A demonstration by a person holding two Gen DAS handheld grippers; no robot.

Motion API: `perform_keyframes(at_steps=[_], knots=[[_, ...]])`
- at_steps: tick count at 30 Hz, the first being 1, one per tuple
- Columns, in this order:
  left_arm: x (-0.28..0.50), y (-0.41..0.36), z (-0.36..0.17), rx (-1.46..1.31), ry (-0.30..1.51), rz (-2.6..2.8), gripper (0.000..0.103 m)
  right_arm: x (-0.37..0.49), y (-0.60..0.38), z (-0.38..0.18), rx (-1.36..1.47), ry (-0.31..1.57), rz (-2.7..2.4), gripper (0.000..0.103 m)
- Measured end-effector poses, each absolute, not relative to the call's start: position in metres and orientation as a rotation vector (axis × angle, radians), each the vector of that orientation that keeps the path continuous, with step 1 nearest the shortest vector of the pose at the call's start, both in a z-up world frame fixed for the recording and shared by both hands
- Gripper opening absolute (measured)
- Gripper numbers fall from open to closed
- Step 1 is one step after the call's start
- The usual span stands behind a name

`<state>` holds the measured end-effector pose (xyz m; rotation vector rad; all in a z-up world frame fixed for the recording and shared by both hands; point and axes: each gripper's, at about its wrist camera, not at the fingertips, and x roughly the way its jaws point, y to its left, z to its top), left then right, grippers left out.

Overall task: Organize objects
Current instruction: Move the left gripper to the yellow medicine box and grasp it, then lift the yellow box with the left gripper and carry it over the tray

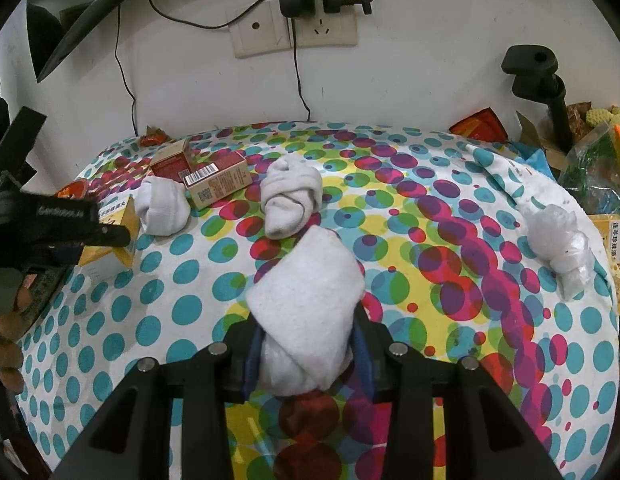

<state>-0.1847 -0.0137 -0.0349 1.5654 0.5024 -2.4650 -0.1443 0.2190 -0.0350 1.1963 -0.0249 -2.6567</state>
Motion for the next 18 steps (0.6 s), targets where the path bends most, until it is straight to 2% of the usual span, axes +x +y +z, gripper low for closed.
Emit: perform_keyframes(at_steps=[18], knots=[[-0.128,-0.016,-0.014,1.606,0.199,-2.739,0.052,-0.146,0.215,-0.035,1.208,0.009,-2.675,0.04]])
